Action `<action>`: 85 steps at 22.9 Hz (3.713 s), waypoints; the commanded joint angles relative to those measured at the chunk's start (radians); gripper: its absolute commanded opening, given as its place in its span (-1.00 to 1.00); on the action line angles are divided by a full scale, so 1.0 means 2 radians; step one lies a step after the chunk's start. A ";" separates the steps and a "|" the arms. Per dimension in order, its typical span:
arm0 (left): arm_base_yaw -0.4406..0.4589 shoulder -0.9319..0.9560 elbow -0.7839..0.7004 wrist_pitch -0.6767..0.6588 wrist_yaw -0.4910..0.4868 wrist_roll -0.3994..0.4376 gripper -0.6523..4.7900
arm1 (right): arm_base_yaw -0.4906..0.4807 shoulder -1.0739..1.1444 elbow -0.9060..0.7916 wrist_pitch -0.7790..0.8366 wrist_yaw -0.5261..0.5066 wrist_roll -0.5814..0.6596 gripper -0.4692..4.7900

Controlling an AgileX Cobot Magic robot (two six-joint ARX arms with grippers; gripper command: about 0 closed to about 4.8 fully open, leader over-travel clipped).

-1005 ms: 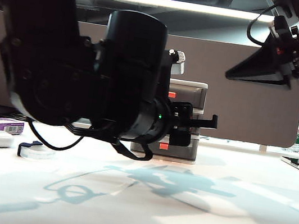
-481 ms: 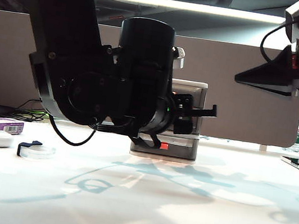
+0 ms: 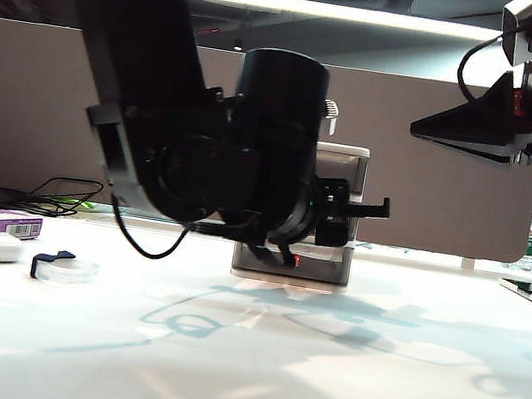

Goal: Open the second layer of the drawer on the table, pick up the transparent tape on the table and put it in, and finally close the drawer.

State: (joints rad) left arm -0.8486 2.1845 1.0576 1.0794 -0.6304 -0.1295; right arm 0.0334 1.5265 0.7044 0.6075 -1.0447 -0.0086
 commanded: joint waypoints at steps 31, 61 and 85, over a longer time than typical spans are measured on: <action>0.004 0.003 0.007 -0.008 -0.014 -0.001 -0.78 | 0.009 -0.001 0.002 0.006 0.030 -0.007 -0.84; -0.002 -0.007 -0.031 -0.024 -0.023 -0.031 -0.78 | 0.072 0.190 0.179 0.009 0.086 0.008 -0.84; -0.095 -0.064 -0.117 -0.030 -0.047 -0.102 -0.78 | 0.076 0.190 0.189 0.009 0.102 0.012 -0.84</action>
State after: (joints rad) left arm -1.0298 2.0556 0.8303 1.0542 -0.7334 -0.3321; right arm 0.1844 1.9121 1.0786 0.6109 -0.8421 0.0078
